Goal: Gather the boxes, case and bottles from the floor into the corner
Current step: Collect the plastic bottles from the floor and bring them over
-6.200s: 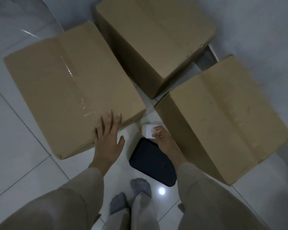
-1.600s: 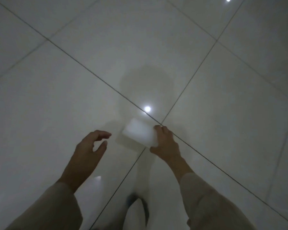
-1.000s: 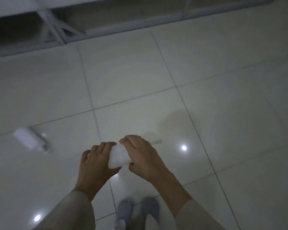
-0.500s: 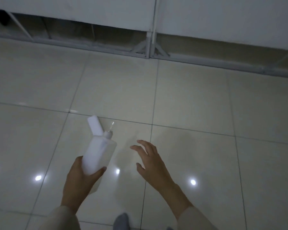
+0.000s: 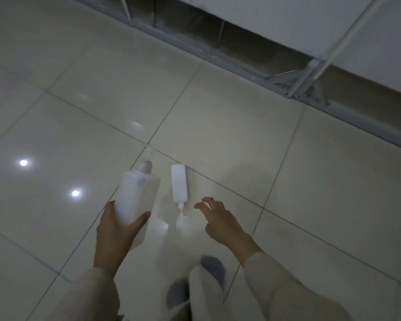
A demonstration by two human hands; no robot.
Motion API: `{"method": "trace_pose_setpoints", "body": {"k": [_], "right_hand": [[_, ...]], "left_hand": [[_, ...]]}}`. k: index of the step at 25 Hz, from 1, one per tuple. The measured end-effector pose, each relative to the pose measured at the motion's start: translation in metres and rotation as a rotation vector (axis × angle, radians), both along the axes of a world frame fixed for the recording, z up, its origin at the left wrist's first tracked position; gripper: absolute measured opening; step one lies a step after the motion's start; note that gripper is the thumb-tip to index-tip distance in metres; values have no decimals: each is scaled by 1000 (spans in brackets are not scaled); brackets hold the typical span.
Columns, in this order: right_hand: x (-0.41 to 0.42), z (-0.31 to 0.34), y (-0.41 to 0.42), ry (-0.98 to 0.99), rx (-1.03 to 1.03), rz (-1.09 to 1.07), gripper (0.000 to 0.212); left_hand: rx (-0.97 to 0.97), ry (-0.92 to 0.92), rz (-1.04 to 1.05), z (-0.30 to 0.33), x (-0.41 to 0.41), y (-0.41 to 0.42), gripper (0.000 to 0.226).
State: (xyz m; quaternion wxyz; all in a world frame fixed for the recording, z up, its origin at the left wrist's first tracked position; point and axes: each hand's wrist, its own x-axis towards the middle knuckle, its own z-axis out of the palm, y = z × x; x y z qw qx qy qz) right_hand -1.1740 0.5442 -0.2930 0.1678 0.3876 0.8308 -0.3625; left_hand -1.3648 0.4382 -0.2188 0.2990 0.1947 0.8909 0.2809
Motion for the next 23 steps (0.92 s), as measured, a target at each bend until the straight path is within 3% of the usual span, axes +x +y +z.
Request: {"method": "trace_pose_setpoints", "body": {"k": [6, 11, 13, 16, 19, 23], "right_hand": [[-82, -127, 62, -240, 160, 309, 77], [-121, -235, 65, -405, 537, 864, 94], [-123, -268, 60, -432, 628, 969, 94], [-129, -267, 52, -379, 791, 792, 64], [-130, -235, 32, -142, 539, 536, 96], [-147, -132, -2, 9, 33, 103, 64]], "left_hand": [[21, -19, 128, -118, -34, 28, 65], [7, -57, 220, -214, -50, 12, 59], [-10, -64, 241, -237, -51, 0, 59], [-29, -71, 304, -245, -53, -21, 59], [-29, -102, 368, -214, -52, -46, 57], [22, -118, 481, -127, -51, -79, 59]]}}
